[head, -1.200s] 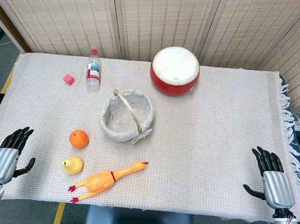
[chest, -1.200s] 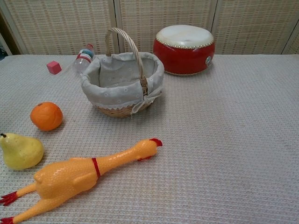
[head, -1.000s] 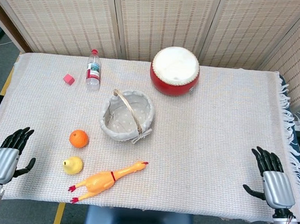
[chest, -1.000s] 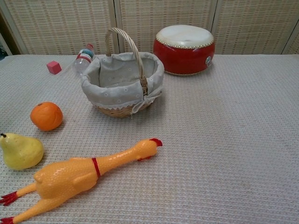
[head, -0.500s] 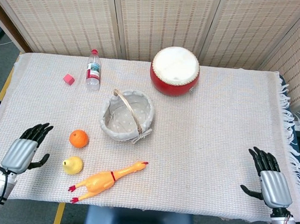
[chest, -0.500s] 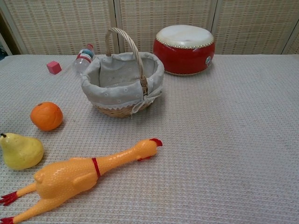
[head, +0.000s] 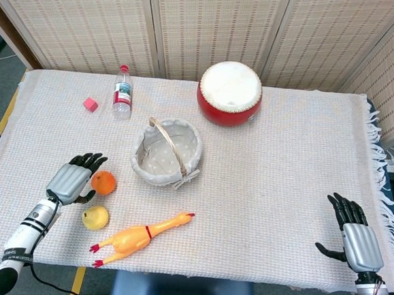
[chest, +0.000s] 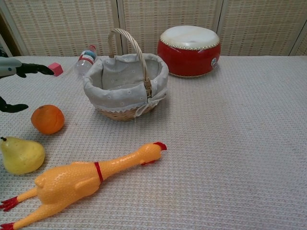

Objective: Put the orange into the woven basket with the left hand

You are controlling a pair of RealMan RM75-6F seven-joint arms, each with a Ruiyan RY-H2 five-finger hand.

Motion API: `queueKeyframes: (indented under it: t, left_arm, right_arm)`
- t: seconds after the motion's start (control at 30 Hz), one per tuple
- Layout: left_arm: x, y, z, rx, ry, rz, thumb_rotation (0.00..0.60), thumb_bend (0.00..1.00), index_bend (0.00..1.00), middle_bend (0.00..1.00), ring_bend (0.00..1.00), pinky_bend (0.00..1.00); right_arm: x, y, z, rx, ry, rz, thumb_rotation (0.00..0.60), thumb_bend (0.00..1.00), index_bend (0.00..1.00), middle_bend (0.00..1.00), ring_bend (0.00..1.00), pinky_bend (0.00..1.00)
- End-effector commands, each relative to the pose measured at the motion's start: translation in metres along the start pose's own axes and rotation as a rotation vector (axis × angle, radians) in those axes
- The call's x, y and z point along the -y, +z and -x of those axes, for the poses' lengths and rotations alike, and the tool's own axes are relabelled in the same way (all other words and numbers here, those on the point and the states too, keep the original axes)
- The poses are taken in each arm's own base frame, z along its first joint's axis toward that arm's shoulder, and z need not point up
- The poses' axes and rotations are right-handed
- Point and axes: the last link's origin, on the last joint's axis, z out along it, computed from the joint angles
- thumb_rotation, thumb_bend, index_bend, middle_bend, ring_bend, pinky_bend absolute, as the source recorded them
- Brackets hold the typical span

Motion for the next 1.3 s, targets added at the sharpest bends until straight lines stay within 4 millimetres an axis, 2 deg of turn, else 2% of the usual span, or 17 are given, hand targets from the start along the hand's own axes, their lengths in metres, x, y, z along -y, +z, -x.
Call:
queueKeyframes:
  t: [0.03,0.33,0.77,0.9,0.97,1.03,1.07,1.1,1.17,1.23,1.3]
  left_arm:
    - [-0.004,0.008,0.01,0.033,0.013,-0.005,0.6,0.38,0.0,0.0,0.0,0.14]
    - [-0.013,0.025,0.023,0.058,0.02,-0.017,0.6,0.38,0.0,0.0,0.0,0.15]
    - [-0.013,0.039,0.039,0.115,0.064,-0.074,0.6,0.38,0.0,0.0,0.0,0.16]
    - [-0.012,0.041,0.044,0.13,0.072,-0.084,0.6,0.38,0.01,0.0,0.0,0.2]
    - [-0.011,0.041,0.045,0.128,0.08,-0.088,0.6,0.39,0.1,0.02,0.05,0.27]
    - [-0.012,0.042,0.046,0.117,0.081,-0.09,0.6,0.43,0.23,0.11,0.14,0.36]
    - [-0.012,0.042,0.046,0.112,0.082,-0.09,0.6,0.47,0.34,0.21,0.24,0.45]
    - [-0.012,0.042,0.047,0.107,0.082,-0.089,0.6,0.5,0.4,0.28,0.3,0.5]
    - [-0.012,0.041,0.047,0.092,0.083,-0.088,0.6,0.58,0.56,0.49,0.48,0.65]
    - [-0.012,0.041,0.046,0.077,0.079,-0.09,0.6,0.62,0.64,0.59,0.56,0.71]
    - [-0.011,0.04,0.043,0.058,0.075,-0.094,0.6,0.63,0.69,0.64,0.6,0.74]
  right_arm:
    - [-0.001,0.001,0.0,0.001,0.007,0.005,0.6,0.03,0.0,0.0,0.0,0.0]
    - [-0.001,-0.001,-0.002,0.002,0.021,0.001,0.6,0.03,0.0,0.0,0.0,0.0]
    - [0.0,-0.001,-0.002,-0.001,0.026,0.001,0.6,0.03,0.0,0.0,0.0,0.0]
    - [0.0,0.0,-0.003,-0.003,0.026,0.003,0.6,0.03,0.0,0.0,0.0,0.0]
    - [-0.001,0.0,-0.003,-0.005,0.026,0.004,0.6,0.03,0.0,0.0,0.0,0.0]
    - [0.0,0.0,-0.003,-0.007,0.028,0.003,0.6,0.03,0.0,0.0,0.0,0.0]
    - [0.0,0.0,-0.003,-0.007,0.028,0.003,0.6,0.03,0.0,0.0,0.0,0.0]
    - [0.0,0.0,-0.003,-0.007,0.027,0.003,0.6,0.03,0.0,0.0,0.0,0.0]
    - [0.0,0.0,-0.003,-0.006,0.026,0.002,0.6,0.03,0.0,0.0,0.0,0.0]
    - [0.0,0.0,-0.003,-0.006,0.026,0.002,0.6,0.03,0.0,0.0,0.0,0.0]
    - [0.0,0.0,-0.003,-0.007,0.027,0.002,0.6,0.03,0.0,0.0,0.0,0.0]
